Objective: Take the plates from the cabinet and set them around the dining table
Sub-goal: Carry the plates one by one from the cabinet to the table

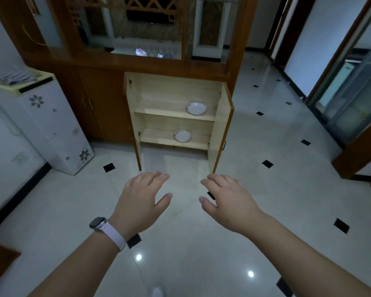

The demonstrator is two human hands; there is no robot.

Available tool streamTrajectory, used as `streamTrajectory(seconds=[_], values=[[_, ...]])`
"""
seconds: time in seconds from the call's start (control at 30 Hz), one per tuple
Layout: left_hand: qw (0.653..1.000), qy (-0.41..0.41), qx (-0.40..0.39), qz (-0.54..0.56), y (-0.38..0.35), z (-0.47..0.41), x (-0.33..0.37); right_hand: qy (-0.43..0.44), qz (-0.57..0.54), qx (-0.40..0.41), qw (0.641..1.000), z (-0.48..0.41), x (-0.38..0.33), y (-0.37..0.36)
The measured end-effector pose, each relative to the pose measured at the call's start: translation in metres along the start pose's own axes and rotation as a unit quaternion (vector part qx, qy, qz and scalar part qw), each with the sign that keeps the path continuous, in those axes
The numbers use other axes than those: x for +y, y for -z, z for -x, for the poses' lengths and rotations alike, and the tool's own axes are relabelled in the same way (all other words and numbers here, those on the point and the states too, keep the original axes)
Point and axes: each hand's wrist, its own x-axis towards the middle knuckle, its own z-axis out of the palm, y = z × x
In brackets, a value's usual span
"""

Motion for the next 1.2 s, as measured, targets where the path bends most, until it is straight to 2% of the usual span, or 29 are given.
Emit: streamTrajectory(seconds=[0.23,0.57,1.0,1.2], values=[[0.999,-0.038,-0.008,0.020,0.013,-0.098,-0.079,-0.037,0.011,0.015,0.999,-0.105,-0.019,0.011],[0.997,-0.033,-0.039,0.059,-0.013,-0.188,-0.138,-0.080,0.021,-0.012,0.996,-0.203,0.005,0.003],[0.997,-0.022,-0.073,0.020,-0.068,-0.374,-0.183,-0.080,-0.036,-0.043,0.995,-0.384,0.115,-0.034],[0.998,-0.025,-0.065,0.001,-0.080,-0.466,-0.180,-0.084,-0.057,-0.025,0.995,-0.458,0.174,-0.030]])
